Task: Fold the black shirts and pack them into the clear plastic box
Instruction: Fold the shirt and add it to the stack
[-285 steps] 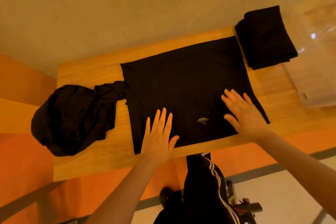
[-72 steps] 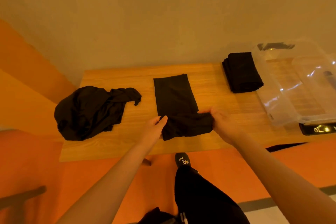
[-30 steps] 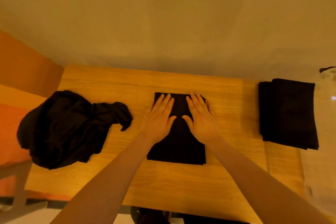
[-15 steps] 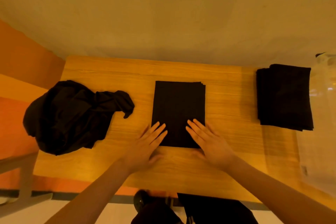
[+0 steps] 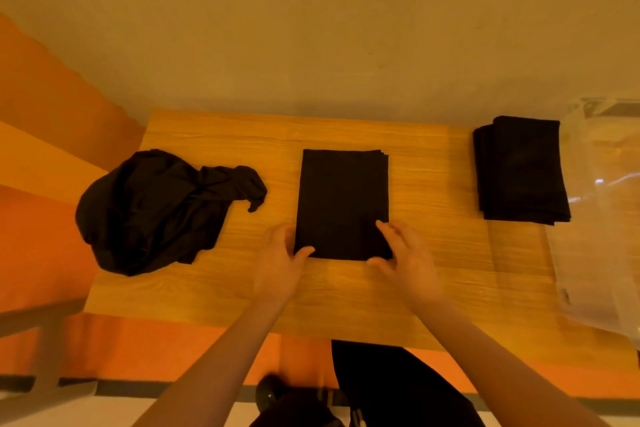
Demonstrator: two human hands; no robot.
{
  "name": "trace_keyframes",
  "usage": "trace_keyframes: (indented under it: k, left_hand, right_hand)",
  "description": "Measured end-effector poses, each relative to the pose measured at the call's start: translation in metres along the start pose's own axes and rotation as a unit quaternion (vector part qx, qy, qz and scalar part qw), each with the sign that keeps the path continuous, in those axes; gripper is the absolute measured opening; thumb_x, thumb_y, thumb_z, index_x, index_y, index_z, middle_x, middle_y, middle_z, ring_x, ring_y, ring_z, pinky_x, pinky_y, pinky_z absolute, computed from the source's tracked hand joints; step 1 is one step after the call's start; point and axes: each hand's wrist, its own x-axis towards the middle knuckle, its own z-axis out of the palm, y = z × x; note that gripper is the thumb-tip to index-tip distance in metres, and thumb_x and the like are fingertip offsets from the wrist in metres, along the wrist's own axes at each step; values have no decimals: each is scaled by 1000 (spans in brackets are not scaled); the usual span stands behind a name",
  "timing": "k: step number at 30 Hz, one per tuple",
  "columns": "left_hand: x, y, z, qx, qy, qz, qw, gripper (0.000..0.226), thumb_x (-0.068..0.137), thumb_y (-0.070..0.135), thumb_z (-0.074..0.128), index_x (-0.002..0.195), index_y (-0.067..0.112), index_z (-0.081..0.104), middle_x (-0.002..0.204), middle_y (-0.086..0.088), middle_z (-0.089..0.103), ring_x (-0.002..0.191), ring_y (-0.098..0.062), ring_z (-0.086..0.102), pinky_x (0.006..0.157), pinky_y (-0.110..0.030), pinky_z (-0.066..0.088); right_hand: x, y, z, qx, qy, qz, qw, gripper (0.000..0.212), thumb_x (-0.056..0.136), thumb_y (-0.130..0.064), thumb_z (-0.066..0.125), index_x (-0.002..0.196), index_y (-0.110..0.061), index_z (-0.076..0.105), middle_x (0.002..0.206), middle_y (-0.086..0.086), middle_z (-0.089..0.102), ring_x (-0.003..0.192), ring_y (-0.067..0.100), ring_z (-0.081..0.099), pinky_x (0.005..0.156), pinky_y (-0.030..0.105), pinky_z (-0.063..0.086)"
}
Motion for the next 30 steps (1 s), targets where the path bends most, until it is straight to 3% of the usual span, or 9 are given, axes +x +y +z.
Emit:
trace_keyframes:
  k: [2, 4, 6, 9, 12, 19, 24, 27, 30]
  left_hand:
    - [-10, -13, 1, 63, -44, 60, 995, 56, 83, 29, 67, 133, 24, 44, 129, 1, 47, 116, -14, 48, 92, -28, 46]
    - [-16, -17, 4, 73, -70, 63, 993, 58, 84, 27, 66, 136, 25, 41, 132, 1, 46, 120, -16, 46, 96, -31, 45]
    - [-15, -9, 5, -19, -31, -5, 999, 50, 85, 24, 65, 131, 22, 47, 118, 5, 55, 111, -13, 53, 84, -20, 47]
    - [-5, 2, 7, -99, 11, -102, 990, 36, 86, 20, 64, 121, 16, 55, 104, 6, 57, 100, -10, 56, 65, -10, 39]
    - [-6, 7, 11, -90, 7, -138, 986, 35, 87, 23, 64, 119, 13, 57, 107, 0, 60, 93, -7, 51, 67, -13, 39]
    - [-12, 6, 14, -139, -13, -184, 973, 23, 89, 28, 60, 106, 13, 62, 94, 4, 59, 94, -13, 57, 75, -24, 42]
    - [-13, 4, 10, -146, -18, -192, 970, 24, 91, 28, 58, 108, 13, 63, 99, 1, 60, 98, -14, 55, 83, -29, 45]
    - [-12, 3, 9, -141, -27, -196, 970, 26, 91, 27, 57, 112, 12, 61, 101, 1, 59, 96, -13, 53, 84, -29, 45]
    - [-12, 1, 8, -119, -19, -195, 973, 27, 93, 27, 54, 114, 10, 61, 96, 3, 55, 92, -11, 49, 78, -26, 40]
  right_hand:
    - [-9, 1, 3, -89, -40, -72, 993, 58, 89, -32, 59, 142, -20, 37, 148, 1, 35, 138, 20, 30, 113, 35, 17]
    - [-14, 3, 7, -75, -65, -52, 994, 52, 95, -27, 49, 144, -20, 32, 153, -4, 26, 141, 15, 22, 111, 26, 11]
    - [-14, 2, 9, 8, -27, 21, 999, 53, 94, -23, 51, 144, -19, 32, 153, -3, 25, 139, 15, 27, 111, 26, 22]
    - [-10, -7, 4, 178, 46, 161, 970, 56, 88, -19, 62, 139, -18, 40, 136, -2, 47, 122, 14, 47, 99, 26, 43]
    - [-10, -19, 1, 268, 49, 214, 938, 49, 85, -17, 66, 131, -21, 50, 116, -5, 61, 100, 8, 58, 78, 15, 45]
    - [-5, -31, 1, 312, 123, 336, 880, 44, 85, -14, 65, 127, -15, 53, 111, 0, 62, 92, 7, 52, 68, 13, 40]
    - [0, -29, -1, 365, 91, 375, 847, 32, 88, -16, 61, 120, -14, 57, 116, 5, 62, 95, 10, 53, 74, 24, 42]
    - [1, -28, -5, 379, 18, 375, 846, 45, 85, -17, 66, 127, -10, 52, 120, 5, 58, 105, 20, 57, 71, 24, 49]
    - [1, -23, -4, 374, -3, 385, 844, 42, 88, -12, 62, 128, -7, 52, 102, 3, 61, 82, 16, 59, 67, 25, 50]
